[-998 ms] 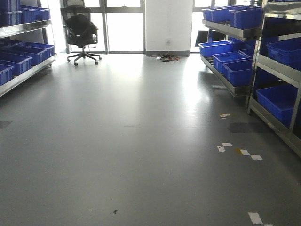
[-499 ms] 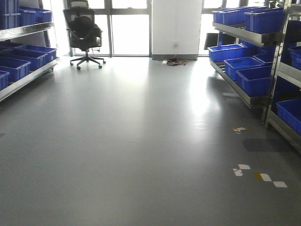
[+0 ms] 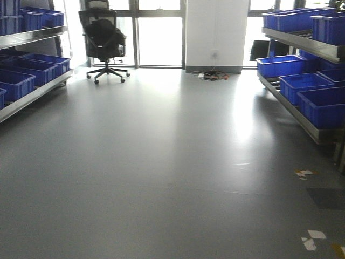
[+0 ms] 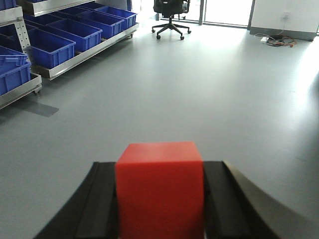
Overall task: Pick red cube and place on left shelf
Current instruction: 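Drive the base away from the table toward the blue-bin shelf rack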
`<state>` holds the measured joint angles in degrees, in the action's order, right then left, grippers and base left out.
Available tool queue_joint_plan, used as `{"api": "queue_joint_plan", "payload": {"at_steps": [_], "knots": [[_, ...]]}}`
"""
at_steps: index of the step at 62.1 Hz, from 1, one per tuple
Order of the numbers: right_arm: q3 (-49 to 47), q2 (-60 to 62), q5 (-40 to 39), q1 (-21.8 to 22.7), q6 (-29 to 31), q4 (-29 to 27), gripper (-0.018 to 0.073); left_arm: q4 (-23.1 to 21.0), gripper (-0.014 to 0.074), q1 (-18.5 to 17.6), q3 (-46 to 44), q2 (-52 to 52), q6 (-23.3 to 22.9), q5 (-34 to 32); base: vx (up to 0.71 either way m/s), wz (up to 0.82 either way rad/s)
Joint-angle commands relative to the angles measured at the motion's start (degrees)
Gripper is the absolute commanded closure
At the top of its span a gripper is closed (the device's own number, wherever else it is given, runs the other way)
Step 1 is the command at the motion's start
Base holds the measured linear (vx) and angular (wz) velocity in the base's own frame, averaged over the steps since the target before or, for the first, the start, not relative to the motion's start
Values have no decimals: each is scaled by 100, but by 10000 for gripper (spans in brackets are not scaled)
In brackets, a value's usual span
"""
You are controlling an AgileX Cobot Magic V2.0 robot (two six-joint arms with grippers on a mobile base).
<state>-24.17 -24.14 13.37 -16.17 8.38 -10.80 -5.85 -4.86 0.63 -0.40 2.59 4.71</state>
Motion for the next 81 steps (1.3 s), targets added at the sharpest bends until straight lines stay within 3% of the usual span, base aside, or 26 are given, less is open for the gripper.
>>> {"api": "queue_joint_plan", "payload": {"at_steps": [1, 81], "knots": [[-162, -17, -494, 19, 18, 41, 412, -21, 495, -31, 136, -70, -31, -507, 62, 17], [-162, -17, -494, 19, 18, 41, 412, -21, 495, -31, 136, -70, -31, -507, 66, 37]]}}
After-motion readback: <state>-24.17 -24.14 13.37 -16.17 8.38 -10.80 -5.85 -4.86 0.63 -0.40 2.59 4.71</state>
